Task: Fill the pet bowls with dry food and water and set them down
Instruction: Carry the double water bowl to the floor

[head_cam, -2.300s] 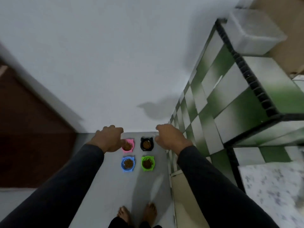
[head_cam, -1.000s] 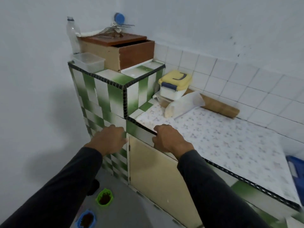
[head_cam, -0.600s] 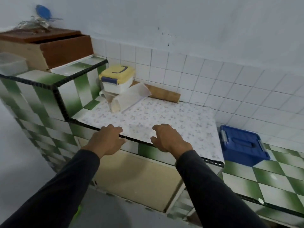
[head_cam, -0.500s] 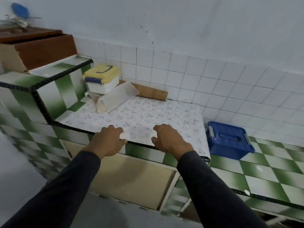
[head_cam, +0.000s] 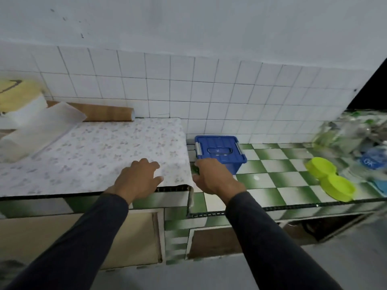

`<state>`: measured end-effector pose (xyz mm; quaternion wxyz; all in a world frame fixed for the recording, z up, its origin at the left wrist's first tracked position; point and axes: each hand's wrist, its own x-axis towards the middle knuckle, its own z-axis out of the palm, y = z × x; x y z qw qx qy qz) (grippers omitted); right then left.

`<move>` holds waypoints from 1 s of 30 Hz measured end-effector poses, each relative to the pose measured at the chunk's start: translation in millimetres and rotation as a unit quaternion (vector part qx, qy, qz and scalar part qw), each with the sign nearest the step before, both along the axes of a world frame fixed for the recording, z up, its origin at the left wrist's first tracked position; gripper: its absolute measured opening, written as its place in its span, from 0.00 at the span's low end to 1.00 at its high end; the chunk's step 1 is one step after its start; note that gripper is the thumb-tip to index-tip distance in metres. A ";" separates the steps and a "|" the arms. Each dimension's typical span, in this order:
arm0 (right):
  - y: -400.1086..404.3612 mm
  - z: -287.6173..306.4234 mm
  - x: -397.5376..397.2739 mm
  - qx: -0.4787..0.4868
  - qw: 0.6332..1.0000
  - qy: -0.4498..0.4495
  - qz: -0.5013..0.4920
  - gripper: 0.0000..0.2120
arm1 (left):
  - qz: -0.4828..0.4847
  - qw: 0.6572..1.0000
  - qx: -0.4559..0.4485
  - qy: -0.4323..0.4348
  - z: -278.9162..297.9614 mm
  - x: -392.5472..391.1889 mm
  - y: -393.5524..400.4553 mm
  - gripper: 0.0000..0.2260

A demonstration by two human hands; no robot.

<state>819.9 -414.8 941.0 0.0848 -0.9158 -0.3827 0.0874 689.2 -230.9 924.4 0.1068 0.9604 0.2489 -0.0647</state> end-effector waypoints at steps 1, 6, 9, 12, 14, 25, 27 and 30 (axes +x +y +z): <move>-11.1 -1.6 8.0 -0.001 1.000 0.000 -0.016 0.15 | -0.014 1.000 0.005 0.002 -1.6 12.7 -7.1 0.25; -62.4 -11.4 44.2 0.003 0.997 0.004 -0.077 0.16 | -0.080 0.997 0.009 0.001 -6.7 71.9 -41.2 0.24; -90.3 -17.4 69.1 -0.008 0.994 0.001 -0.112 0.16 | -0.115 0.993 0.000 -0.006 -7.8 111.1 -64.1 0.21; -117.1 -18.6 95.7 -0.012 0.988 0.004 -0.157 0.17 | -0.154 0.988 -0.007 -0.010 -11.6 155.3 -84.2 0.20; -135.7 -18.5 113.0 -0.008 0.982 0.005 -0.191 0.18 | -0.186 0.983 -0.007 -0.008 -13.5 187.3 -99.0 0.21; -227.8 -22.8 211.8 -0.012 0.943 0.017 -0.331 0.20 | -0.321 0.947 -0.012 -0.010 -20.3 342.7 -180.4 0.24; -239.7 -25.6 226.1 -0.006 0.935 0.019 -0.353 0.19 | -0.343 0.939 -0.001 -0.006 -21.2 367.2 -191.5 0.24; -258.3 -30.6 242.2 0.011 0.921 0.027 -0.388 0.18 | -0.371 0.928 0.001 -0.001 -24.0 398.2 -210.3 0.23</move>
